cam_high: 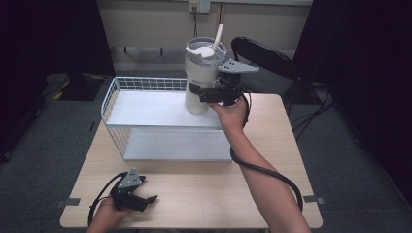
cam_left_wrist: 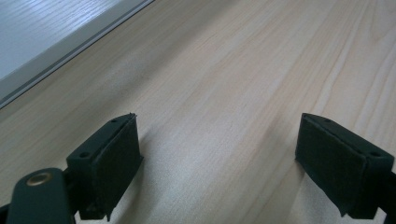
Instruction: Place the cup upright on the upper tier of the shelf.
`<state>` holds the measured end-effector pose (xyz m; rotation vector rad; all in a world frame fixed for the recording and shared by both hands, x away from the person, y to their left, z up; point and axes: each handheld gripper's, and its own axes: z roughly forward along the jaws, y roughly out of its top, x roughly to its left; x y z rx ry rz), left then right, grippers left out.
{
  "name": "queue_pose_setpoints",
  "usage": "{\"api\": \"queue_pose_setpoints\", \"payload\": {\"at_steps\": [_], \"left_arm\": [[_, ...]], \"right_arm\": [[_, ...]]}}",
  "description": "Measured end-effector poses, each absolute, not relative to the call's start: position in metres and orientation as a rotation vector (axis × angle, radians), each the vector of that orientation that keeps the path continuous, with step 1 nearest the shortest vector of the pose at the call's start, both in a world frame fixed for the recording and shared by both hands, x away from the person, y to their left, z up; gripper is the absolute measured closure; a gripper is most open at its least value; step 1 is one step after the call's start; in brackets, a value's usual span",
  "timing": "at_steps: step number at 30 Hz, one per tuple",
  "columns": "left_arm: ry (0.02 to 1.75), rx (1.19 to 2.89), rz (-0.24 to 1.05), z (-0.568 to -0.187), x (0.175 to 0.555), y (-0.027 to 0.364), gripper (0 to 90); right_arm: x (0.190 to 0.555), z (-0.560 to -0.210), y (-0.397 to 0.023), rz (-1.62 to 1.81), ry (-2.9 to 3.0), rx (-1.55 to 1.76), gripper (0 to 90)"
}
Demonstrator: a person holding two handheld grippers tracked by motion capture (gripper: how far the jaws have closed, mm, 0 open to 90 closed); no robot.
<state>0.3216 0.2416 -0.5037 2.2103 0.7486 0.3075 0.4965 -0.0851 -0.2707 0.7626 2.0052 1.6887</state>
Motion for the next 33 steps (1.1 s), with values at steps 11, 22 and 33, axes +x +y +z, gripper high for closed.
{"api": "queue_pose_setpoints", "payload": {"at_steps": [11, 22, 33], "left_arm": [[0.752, 2.208, 0.304, -0.504, 0.321, 0.241, 13.1], [0.750, 2.210, 0.301, -0.504, 0.321, 0.241, 12.7], [0.740, 2.211, 0.300, -0.504, 0.322, 0.241, 12.0]], "right_arm": [[0.496, -0.270, -0.075, 1.642, 2.008, 0.750, 9.4], [0.497, -0.274, -0.073, 1.593, 2.009, 0.790, 8.8], [0.482, -0.279, -0.081, 1.540, 2.014, 0.783, 8.5]]}}
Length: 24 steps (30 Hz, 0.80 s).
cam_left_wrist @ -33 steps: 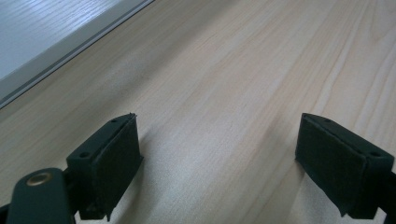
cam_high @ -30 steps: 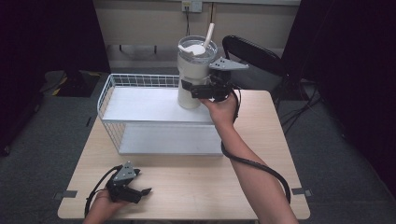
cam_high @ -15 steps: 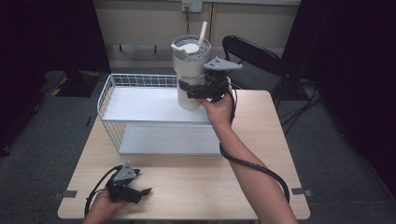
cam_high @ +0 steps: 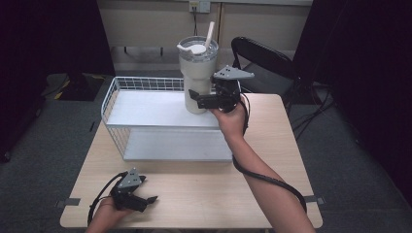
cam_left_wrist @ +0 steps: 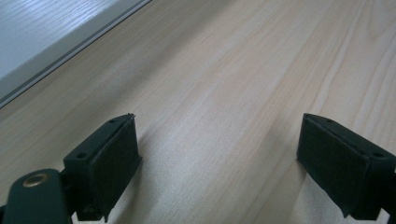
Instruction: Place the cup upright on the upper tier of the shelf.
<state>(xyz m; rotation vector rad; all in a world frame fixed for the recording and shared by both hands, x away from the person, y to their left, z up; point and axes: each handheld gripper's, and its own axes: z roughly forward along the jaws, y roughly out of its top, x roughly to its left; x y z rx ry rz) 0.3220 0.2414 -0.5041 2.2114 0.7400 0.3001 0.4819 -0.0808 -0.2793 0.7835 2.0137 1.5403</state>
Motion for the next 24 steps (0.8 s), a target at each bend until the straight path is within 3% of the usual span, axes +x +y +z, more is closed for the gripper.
{"api": "queue_pose_setpoints", "payload": {"at_steps": [10, 24], "left_arm": [[0.740, 2.209, 0.300, -0.504, 0.322, 0.241, 12.1], [0.738, 2.216, 0.298, -0.504, 0.322, 0.241, 11.9]], "right_arm": [[0.464, -0.279, -0.094, 1.566, 2.041, 0.740, 8.6], [0.429, -0.310, -0.110, 1.594, 2.163, 0.675, 9.0]]}}
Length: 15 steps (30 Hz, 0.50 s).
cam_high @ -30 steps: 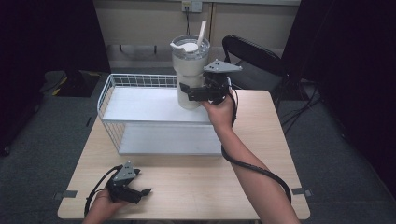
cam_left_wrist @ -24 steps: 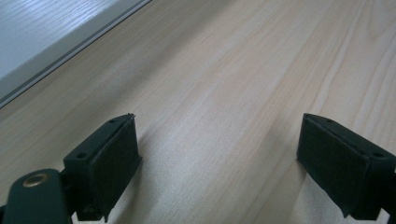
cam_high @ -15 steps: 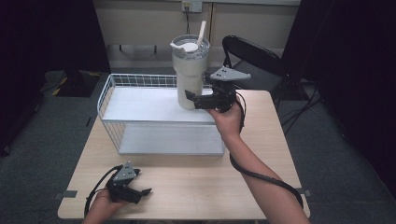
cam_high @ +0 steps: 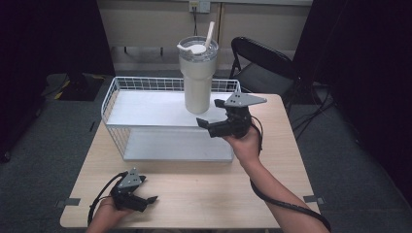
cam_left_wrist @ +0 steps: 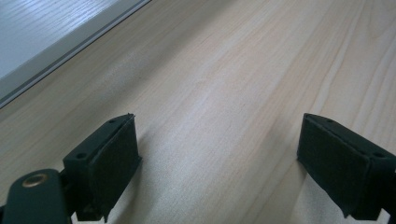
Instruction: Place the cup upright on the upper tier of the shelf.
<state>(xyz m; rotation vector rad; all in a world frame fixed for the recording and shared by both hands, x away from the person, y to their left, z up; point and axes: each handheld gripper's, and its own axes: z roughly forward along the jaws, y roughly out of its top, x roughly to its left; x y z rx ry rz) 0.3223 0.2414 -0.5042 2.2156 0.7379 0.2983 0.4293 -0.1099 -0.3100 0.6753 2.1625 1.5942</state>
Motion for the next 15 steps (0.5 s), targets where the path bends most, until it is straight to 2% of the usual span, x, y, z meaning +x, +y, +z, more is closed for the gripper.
{"api": "queue_pose_setpoints", "payload": {"at_steps": [15], "left_arm": [[0.738, 2.215, 0.298, -0.504, 0.322, 0.241, 11.9]], "right_arm": [[0.399, -0.334, -0.128, 1.637, 2.237, 0.606, 9.7]]}}
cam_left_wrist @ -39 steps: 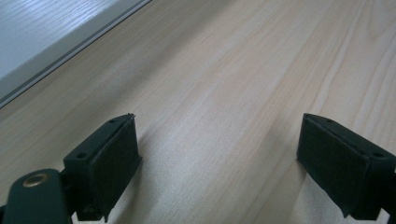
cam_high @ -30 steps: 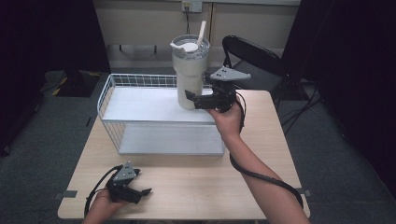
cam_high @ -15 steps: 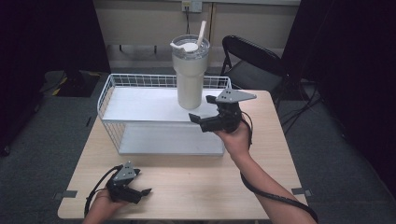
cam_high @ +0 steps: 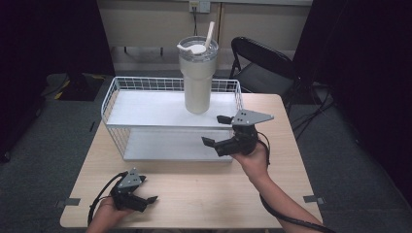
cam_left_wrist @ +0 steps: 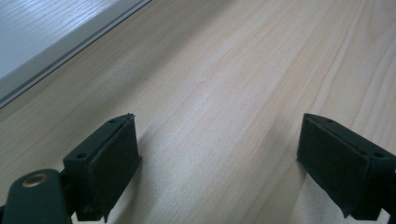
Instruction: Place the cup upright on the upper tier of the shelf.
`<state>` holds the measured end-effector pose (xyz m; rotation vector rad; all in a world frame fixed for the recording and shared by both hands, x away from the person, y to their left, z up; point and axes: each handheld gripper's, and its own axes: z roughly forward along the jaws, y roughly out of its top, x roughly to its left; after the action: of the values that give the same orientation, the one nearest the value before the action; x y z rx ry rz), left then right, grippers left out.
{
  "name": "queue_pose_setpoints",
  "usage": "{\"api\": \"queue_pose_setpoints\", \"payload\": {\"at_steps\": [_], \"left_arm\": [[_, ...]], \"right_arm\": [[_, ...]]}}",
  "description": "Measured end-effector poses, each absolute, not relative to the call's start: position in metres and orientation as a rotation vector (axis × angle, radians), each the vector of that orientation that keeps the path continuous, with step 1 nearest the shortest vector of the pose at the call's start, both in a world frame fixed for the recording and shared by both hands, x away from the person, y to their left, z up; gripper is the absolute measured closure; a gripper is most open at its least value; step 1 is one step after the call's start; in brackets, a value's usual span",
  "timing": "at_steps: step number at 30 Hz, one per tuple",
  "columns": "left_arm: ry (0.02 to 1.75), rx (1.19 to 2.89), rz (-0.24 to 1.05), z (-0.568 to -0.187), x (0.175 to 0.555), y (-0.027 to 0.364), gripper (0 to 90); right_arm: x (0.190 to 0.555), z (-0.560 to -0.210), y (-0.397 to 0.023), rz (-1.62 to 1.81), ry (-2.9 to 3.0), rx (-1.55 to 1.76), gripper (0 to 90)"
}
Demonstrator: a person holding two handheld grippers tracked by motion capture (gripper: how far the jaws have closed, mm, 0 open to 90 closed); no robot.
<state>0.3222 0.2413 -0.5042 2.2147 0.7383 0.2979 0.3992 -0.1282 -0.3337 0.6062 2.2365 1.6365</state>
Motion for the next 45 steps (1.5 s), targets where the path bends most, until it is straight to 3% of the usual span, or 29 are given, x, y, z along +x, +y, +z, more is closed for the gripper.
{"api": "queue_pose_setpoints", "payload": {"at_steps": [22, 45], "left_arm": [[0.738, 2.215, 0.299, -0.504, 0.322, 0.241, 12.0], [0.739, 2.214, 0.299, -0.504, 0.322, 0.241, 12.0]], "right_arm": [[0.377, -0.369, -0.154, 1.664, 2.301, 0.577, 9.7], [0.361, -0.440, -0.176, 1.634, 2.405, 0.606, 9.7]]}}
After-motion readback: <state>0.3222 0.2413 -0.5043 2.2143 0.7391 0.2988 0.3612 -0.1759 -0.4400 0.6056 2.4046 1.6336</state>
